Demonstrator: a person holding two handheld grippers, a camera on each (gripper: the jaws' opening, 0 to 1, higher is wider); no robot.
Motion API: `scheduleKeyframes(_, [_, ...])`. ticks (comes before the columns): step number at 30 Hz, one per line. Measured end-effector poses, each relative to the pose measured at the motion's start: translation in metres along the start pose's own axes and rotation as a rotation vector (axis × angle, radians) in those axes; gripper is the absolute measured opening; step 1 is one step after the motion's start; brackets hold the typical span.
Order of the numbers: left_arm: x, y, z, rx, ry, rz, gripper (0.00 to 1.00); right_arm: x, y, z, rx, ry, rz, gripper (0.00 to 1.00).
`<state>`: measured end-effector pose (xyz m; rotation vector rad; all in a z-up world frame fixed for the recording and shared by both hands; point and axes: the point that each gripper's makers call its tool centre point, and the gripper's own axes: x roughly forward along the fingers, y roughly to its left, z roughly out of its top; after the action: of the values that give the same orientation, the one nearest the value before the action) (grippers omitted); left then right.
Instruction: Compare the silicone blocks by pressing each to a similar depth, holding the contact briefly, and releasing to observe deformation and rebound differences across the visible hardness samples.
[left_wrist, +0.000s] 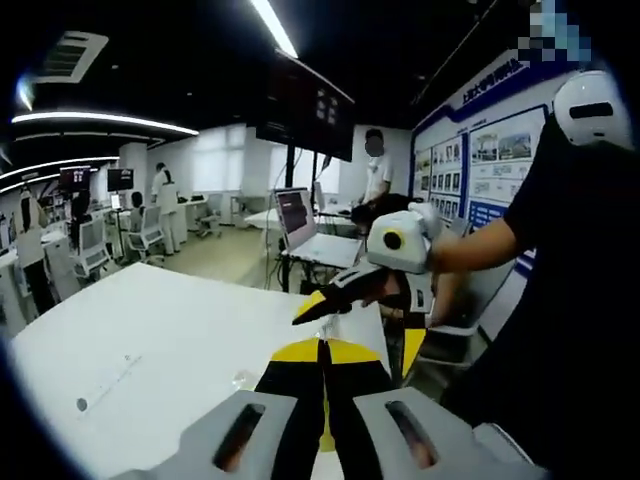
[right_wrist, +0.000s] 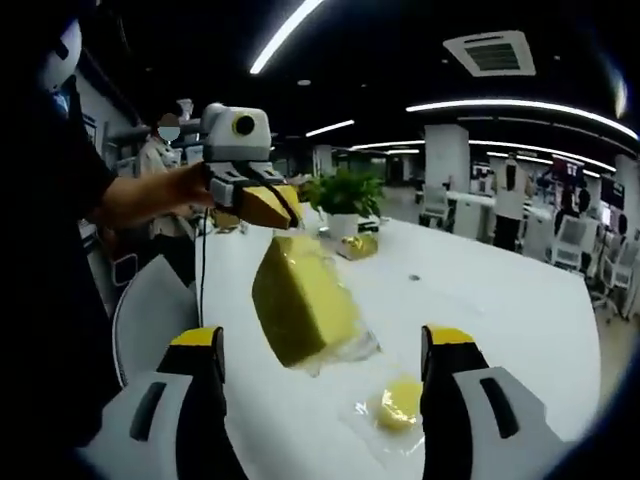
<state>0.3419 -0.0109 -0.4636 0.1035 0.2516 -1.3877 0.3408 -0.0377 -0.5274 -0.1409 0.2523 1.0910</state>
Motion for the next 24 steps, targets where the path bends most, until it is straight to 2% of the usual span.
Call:
scheduleKeyframes(6, [0.006, -0.003, 0.002, 0.013, 0.011, -0.025, 0.0, 0.017, 0.004, 0.0, 0.023, -0.016, 0.084, 0.59])
scheduleKeyframes(8, [0.006, -0.008, 0.003, 0.015, 0.009, -0.071, 0.0, 0.02, 0.009, 0.002, 0.086, -0.036, 0.134, 0.54])
scheduleKeyframes(9, [0.006, -0.008, 0.004, 0.023, 0.006, -0.07, 0.0, 0.021, 0.014, 0.003, 0.16, -0.033, 0.186, 0.53])
scheduleKeyframes(10, [0.007, -0.01, 0.005, 0.02, 0.007, -0.082, 0.0, 0.023, 0.016, 0.005, 0.195, -0.041, 0.205, 0.51])
scheduleKeyframes(11, [0.007, -0.012, 0.007, 0.028, 0.003, -0.089, 0.0, 0.024, 0.017, 0.007, 0.195, -0.053, 0.218, 0.5])
scheduleKeyframes(15, [0.009, -0.018, 0.01, 0.054, 0.0, -0.105, 0.0, 0.03, 0.02, 0.004, 0.156, -0.045, 0.221, 0.4])
scheduleKeyframes(17, [0.01, -0.018, 0.008, 0.049, 0.01, -0.103, 0.0, 0.031, 0.022, 0.004, 0.196, -0.05, 0.234, 0.39])
scheduleKeyframes(24, [0.008, -0.017, -0.001, 0.048, 0.034, -0.093, 0.0, 0.034, 0.027, -0.002, 0.181, -0.043, 0.232, 0.35])
